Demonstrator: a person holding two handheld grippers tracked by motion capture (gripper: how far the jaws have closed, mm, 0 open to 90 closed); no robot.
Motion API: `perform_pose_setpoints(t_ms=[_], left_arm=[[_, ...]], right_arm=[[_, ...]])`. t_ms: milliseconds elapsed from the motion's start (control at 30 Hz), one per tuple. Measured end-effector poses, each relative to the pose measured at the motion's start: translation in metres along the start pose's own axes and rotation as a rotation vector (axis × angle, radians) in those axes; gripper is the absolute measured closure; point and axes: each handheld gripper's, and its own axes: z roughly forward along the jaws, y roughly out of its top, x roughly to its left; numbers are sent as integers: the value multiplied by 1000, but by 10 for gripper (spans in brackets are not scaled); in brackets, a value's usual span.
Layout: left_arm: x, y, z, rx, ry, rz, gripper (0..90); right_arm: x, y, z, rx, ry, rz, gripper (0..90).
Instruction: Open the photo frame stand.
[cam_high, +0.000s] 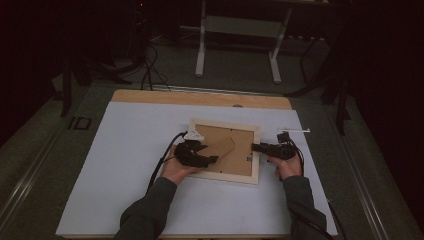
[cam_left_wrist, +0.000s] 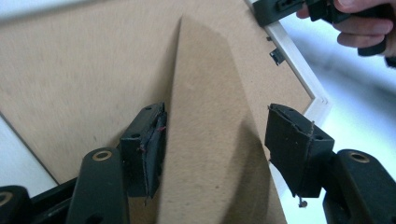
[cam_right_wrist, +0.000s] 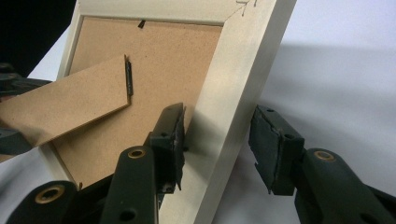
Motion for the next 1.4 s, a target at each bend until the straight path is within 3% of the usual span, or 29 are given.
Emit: perform_pose_setpoints(t_ms=[200, 400, 667, 900, 1033, 1133, 1400], left_arm=[[3, -1, 2, 29, -40, -18, 422], [2, 0, 0, 58, -68, 3, 481], [2, 4, -1, 122, -75, 11, 497], [3, 5, -5, 125, -109, 15, 503], [6, 5, -6, 121, -129, -4, 495], [8, 5, -9, 119, -128, -10, 490], [2, 5, -8, 147, -88, 25, 513]], right_arm=[[1, -2, -1, -12, -2, -7, 555], [4, -2, -3, -20, -7, -20, 555], [7, -3, -6, -36, -10, -40, 557], [9, -3, -8, -42, -13, -54, 557], [10, -3, -9, -41, -13, -58, 557], [10, -4, -9, -41, -12, -56, 557], [12, -5, -11, -51, -13, -64, 557]])
